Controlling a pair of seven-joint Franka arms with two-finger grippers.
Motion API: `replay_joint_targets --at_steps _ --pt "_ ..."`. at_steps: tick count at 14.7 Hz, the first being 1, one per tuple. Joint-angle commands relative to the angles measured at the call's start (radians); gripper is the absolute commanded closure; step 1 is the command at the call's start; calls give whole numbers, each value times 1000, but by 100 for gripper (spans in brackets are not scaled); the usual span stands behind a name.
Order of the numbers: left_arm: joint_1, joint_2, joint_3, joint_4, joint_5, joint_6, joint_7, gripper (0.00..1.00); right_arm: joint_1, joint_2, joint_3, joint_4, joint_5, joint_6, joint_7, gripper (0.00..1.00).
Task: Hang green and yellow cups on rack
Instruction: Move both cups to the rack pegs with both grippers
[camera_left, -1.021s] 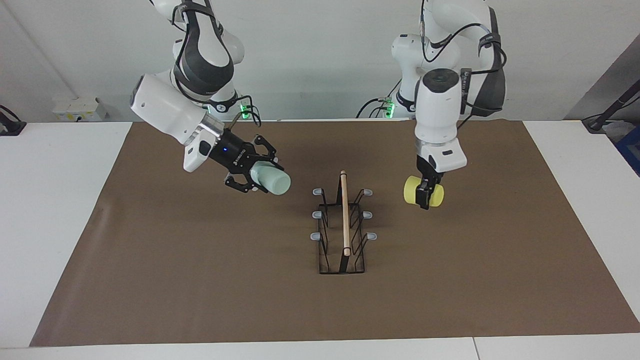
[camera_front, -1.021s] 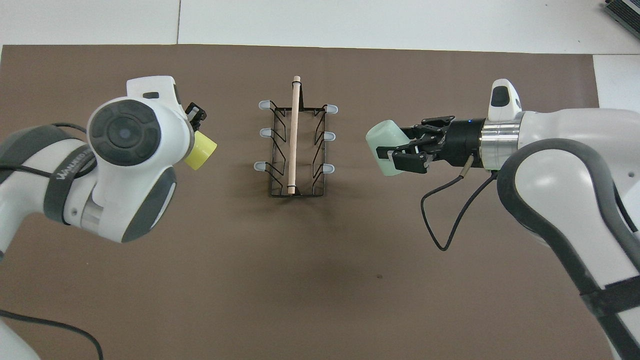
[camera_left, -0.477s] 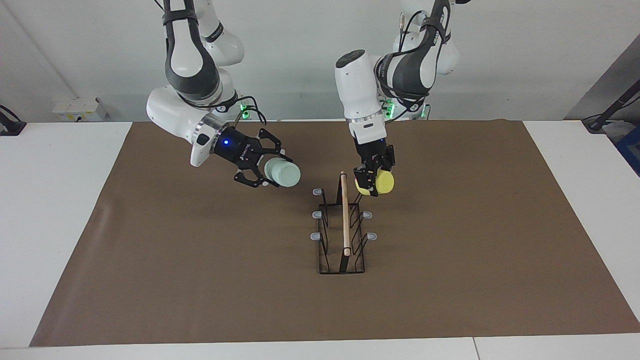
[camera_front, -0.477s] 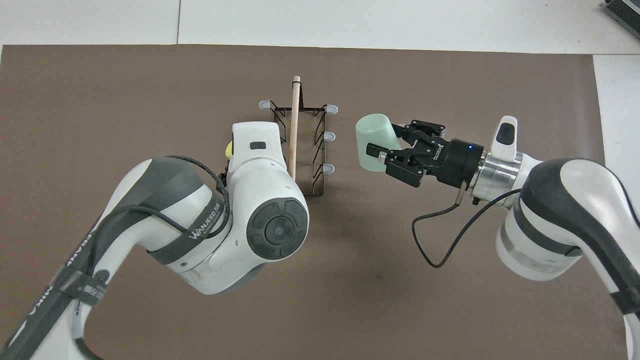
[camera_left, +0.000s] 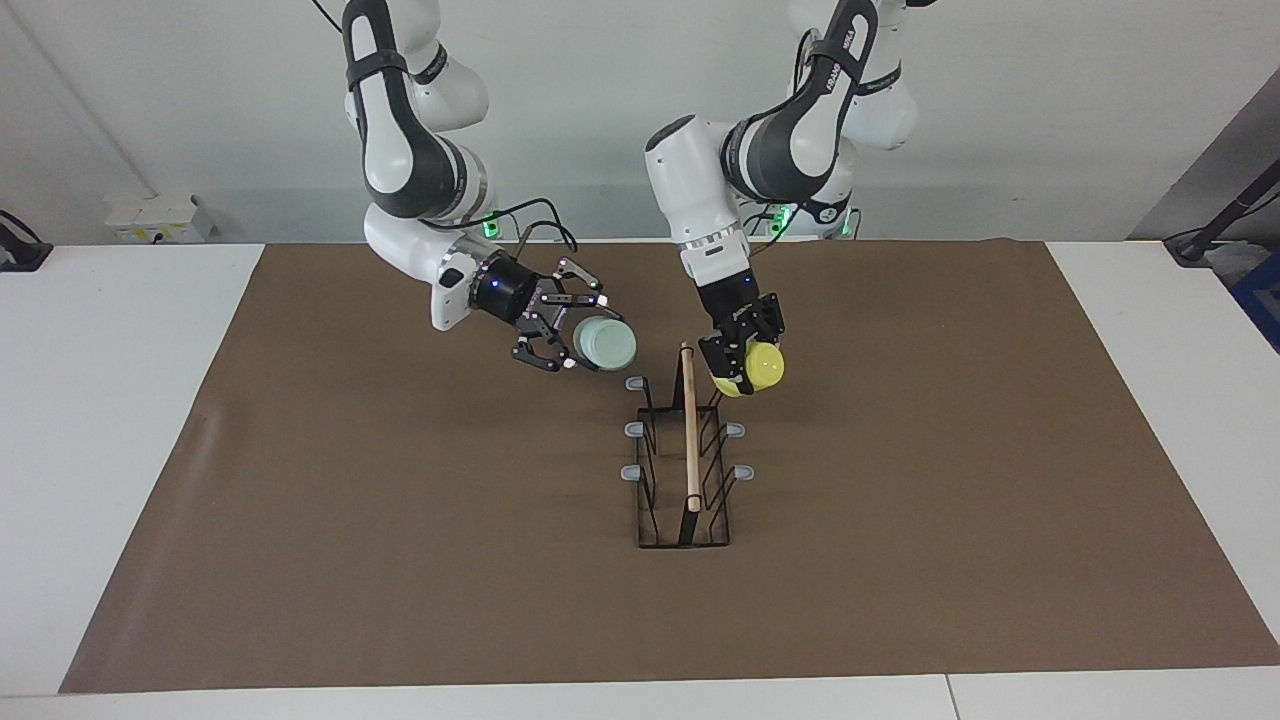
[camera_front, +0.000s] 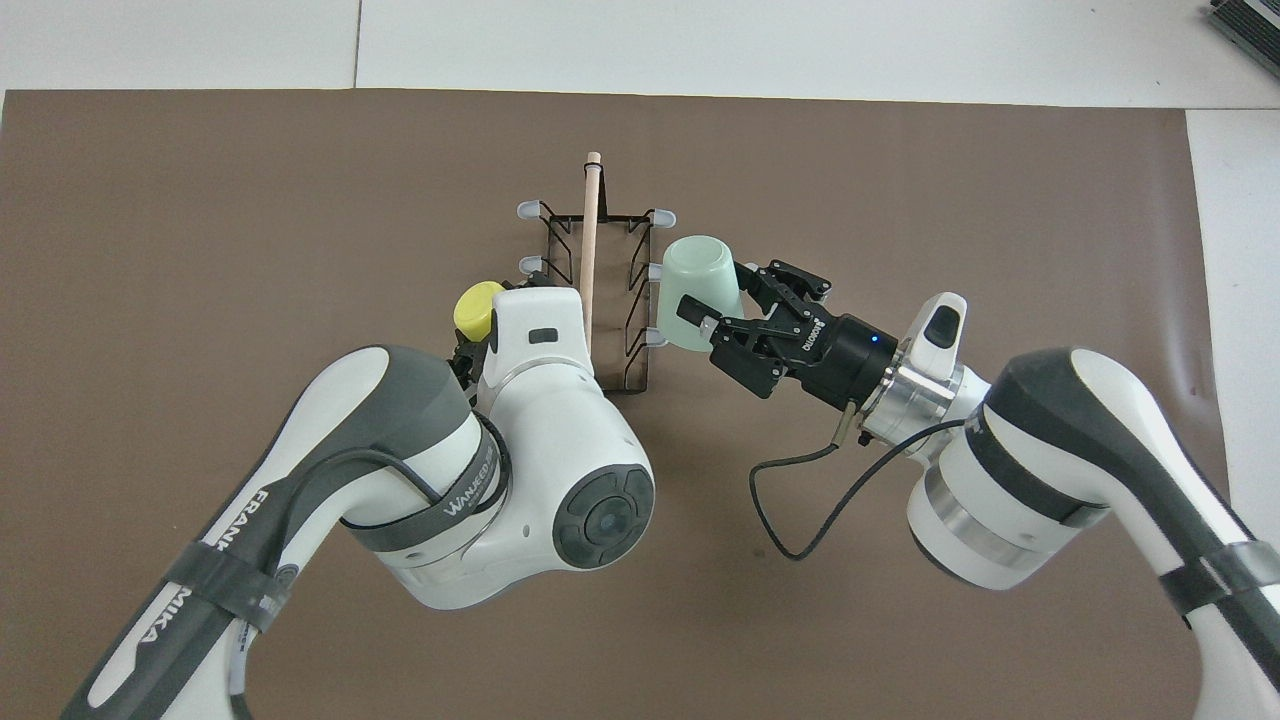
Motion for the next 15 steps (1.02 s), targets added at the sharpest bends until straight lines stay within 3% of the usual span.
replay_joint_targets --at_steps 1,2,4,9,15 --pt "-14 -3 14 -14 29 27 -27 85 8 46 3 -3 115 -22 -151 100" --pt "-14 -3 15 -15 29 16 -24 10 19 52 2 -3 128 -36 -171 100" --pt "-12 -2 14 -5 29 13 -20 1 20 64 2 -3 154 -43 -226 100" --pt "1 -15 12 4 15 24 47 0 26 101 2 0 201 -76 -384 100" --pt "103 -42 12 8 -151 19 513 0 48 129 3 -1 240 -100 -481 100"
